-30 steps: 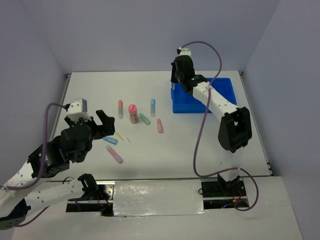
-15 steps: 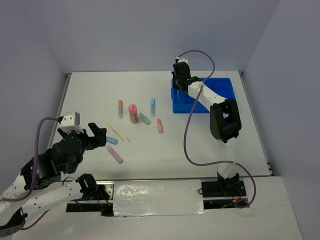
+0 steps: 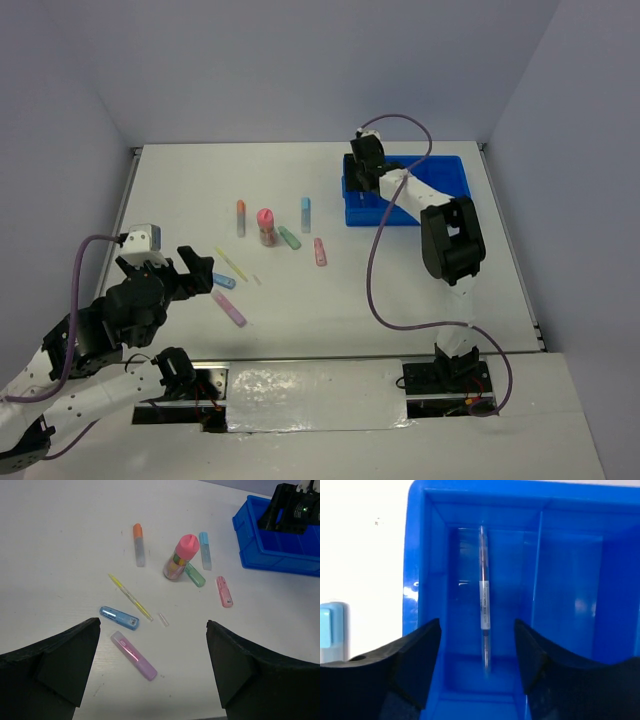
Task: Sort the stationery into containers
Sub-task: Place the pen in the storage box, then pick up the pen from the center of the board.
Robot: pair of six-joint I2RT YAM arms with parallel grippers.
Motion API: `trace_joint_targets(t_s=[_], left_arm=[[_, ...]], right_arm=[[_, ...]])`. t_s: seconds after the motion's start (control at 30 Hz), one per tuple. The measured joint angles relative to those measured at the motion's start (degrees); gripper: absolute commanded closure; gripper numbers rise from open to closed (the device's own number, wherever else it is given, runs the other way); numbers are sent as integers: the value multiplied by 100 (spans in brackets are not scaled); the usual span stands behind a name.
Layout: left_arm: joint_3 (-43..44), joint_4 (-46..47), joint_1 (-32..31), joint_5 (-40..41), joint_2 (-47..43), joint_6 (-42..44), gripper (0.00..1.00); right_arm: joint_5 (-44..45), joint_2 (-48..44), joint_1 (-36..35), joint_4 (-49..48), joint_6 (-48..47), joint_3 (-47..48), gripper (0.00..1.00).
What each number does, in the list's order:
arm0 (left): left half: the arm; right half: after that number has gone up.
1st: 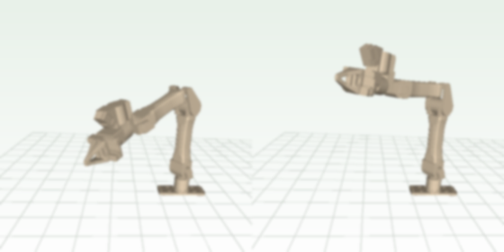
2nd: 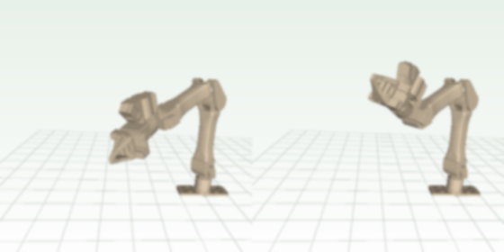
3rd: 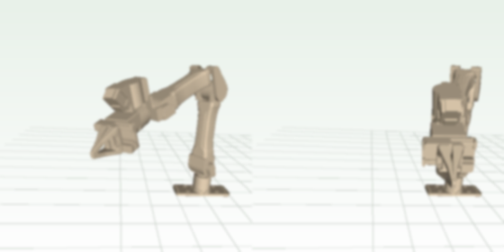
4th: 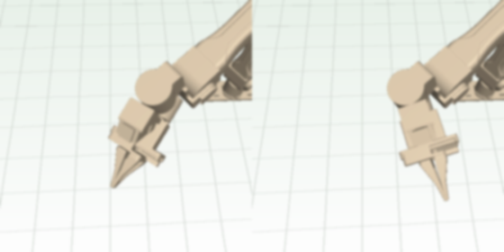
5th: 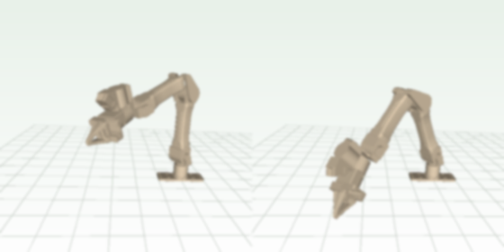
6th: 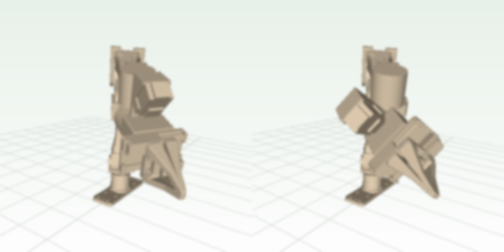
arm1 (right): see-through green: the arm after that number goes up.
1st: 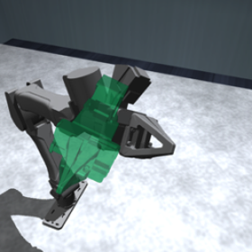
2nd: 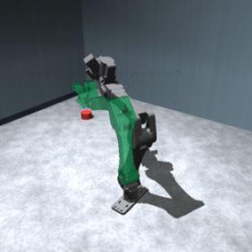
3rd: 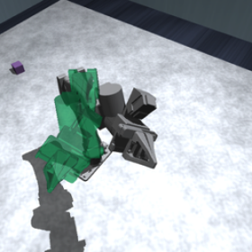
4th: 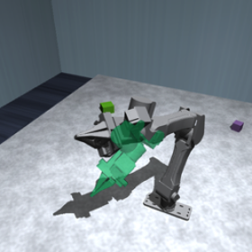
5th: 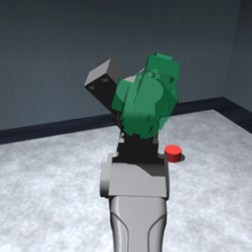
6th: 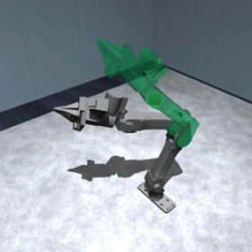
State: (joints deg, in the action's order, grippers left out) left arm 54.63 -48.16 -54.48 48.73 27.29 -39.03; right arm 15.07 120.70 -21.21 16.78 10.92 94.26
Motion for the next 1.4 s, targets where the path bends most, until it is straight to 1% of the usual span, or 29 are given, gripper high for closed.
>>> trace_joint_targets(t_s=[0.03,0.07,0.23,0.33,0.43,0.47,0.53,0.57,0.63,0.73,0.8,0.9,1.0,1.07,1.13,1.17,1.23,1.4], left_arm=[[0,0,0,0,0,0,1],[-2,0,0,0,0,0,1],[-31,-26,0,7,-15,-24,1],[-26,-162,0,157,-11,-197,1],[35,-586,0,490,48,-636,1],[72,-741,2,599,92,-796,1],[160,-1045,17,796,225,-1128,1],[197,-1165,48,866,304,-1266,1],[225,-1300,144,949,455,-1416,1],[227,-1309,544,920,782,-1408,1],[227,-1202,975,739,1058,-1344,1],[201,-793,1797,238,1357,-1049,1],[79,-363,2671,-280,1460,-745,1],[7,-203,3169,-522,1405,-605,1],[-39,-81,3534,-673,1300,-476,1],[-66,-28,3648,-734,1226,-442,1],[-85,48,3759,-826,1104,-343,1],[-129,225,3790,-1021,933,-146,1]], right_arm=[[-20,-28,0,17,-7,0,28],[-31,-70,0,42,-7,0,27],[-70,-564,11,306,85,15,27],[-203,-1296,-11,306,221,-138,26],[-459,-2494,-140,131,332,-743,26],[-542,-2916,-267,9,356,-964,26],[-688,-3620,-734,-140,376,-1351,26],[-713,-3838,-1082,-175,378,-1462,26],[-691,-3928,-1884,-188,380,-1508,26],[-623,-3471,-2848,-146,433,-1508,27],[-603,-2973,-3235,-33,501,-1508,29],[-564,-2267,-3508,203,632,-1506,33],[-507,-1698,-3696,417,713,-1399,36],[-472,-1329,-3812,544,719,-1145,40],[-470,-946,-3908,656,673,-693,42],[-472,-750,-3939,654,632,-452,45],[-498,-402,-3987,693,529,4,46],[-581,564,-4015,916,133,1362,47]])
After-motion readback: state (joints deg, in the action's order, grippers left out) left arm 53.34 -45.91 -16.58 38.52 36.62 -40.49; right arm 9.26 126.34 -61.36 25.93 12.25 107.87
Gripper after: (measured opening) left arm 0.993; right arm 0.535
